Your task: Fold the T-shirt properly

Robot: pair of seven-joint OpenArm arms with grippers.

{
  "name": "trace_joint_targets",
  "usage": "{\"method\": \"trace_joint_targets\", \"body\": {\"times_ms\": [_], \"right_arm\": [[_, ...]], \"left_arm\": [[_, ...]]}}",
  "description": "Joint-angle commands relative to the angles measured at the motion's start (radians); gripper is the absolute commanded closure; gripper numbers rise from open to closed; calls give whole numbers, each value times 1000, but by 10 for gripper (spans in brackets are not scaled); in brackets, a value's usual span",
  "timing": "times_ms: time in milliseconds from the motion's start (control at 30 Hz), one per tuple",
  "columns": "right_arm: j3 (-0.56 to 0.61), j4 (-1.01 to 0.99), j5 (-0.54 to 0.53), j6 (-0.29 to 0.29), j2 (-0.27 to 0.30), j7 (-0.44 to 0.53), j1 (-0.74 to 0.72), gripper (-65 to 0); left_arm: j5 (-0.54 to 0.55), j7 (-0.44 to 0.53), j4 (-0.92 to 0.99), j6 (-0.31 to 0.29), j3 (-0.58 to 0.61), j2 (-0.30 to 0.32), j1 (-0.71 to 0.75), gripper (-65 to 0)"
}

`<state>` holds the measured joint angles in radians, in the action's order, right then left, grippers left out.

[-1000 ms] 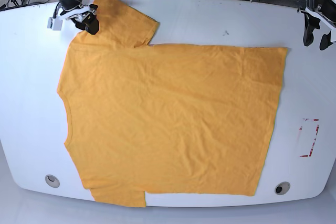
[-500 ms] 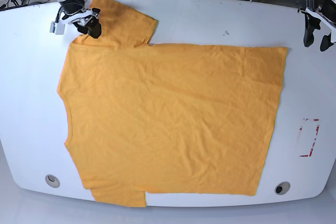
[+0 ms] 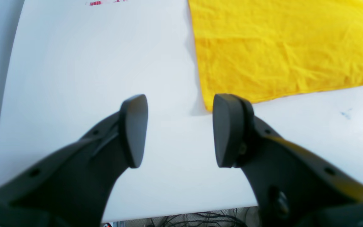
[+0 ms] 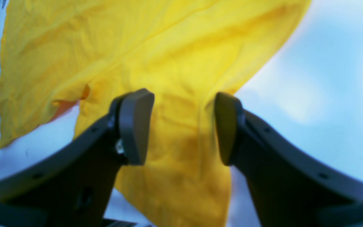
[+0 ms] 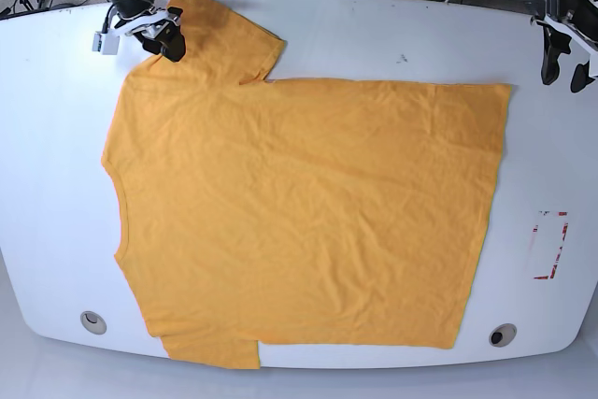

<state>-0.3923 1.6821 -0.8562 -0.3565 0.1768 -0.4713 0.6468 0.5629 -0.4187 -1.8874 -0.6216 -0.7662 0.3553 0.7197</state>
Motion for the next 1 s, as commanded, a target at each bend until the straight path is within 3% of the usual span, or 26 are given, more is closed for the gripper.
{"method": "trace_joint_targets", "body": {"times_ms": [0, 200, 600, 967], "right_arm": [[14, -2, 31, 13, 0, -44, 8, -334], [15, -4, 32, 11, 0, -46, 3, -304], [3, -25, 49, 5, 2, -48, -13, -25], [10, -29, 49, 4, 2, -49, -20, -12]], "left_arm": [[25, 19, -17, 1, -12, 16, 8, -311], [24, 14, -15, -2, -12, 15, 3, -310], [16, -38, 8, -12, -8, 8, -26, -306], [-23, -145, 115, -20, -10, 4, -100, -285]]}}
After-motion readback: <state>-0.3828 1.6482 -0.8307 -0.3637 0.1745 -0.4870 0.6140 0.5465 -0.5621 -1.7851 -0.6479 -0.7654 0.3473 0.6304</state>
